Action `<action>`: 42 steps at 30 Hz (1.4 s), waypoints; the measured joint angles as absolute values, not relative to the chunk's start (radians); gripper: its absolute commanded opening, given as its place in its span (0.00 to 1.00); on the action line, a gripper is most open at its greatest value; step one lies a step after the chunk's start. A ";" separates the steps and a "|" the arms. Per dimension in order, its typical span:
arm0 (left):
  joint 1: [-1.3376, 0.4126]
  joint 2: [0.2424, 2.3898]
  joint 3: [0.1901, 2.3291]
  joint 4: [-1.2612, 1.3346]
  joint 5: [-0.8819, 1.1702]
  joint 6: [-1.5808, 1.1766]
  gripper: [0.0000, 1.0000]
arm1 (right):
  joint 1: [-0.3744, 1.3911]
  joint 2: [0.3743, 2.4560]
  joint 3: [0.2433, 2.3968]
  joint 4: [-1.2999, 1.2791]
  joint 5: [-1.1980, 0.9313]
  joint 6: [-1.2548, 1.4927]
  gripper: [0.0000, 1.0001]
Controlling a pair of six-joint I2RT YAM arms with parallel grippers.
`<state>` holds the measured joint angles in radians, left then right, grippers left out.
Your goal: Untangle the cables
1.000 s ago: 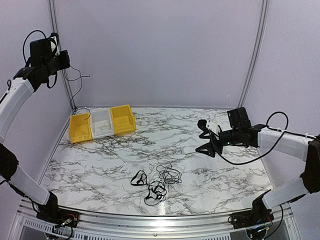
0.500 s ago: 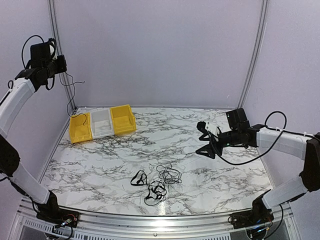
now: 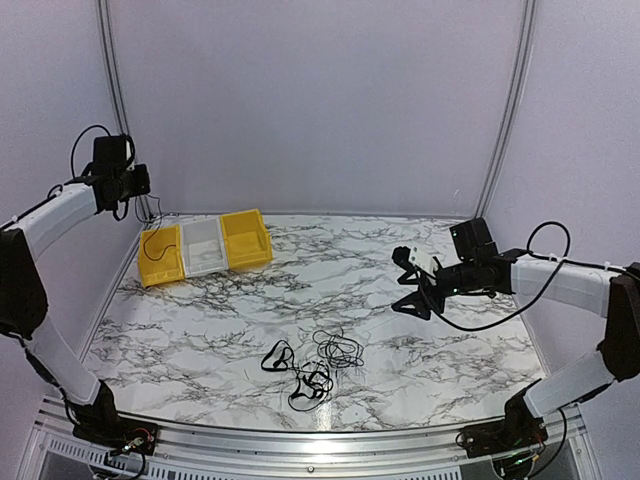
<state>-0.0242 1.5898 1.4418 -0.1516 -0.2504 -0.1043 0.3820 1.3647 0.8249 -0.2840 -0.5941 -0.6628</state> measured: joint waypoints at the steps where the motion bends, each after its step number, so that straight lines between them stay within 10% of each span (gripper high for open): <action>1: -0.024 1.597 1.407 -0.131 -0.250 -0.109 0.00 | 0.382 1.366 0.825 -0.287 -0.593 -0.664 0.75; 42: -0.045 1.847 1.169 0.097 -0.144 -0.181 0.00 | 0.382 1.466 0.856 -0.379 -0.588 -0.730 0.72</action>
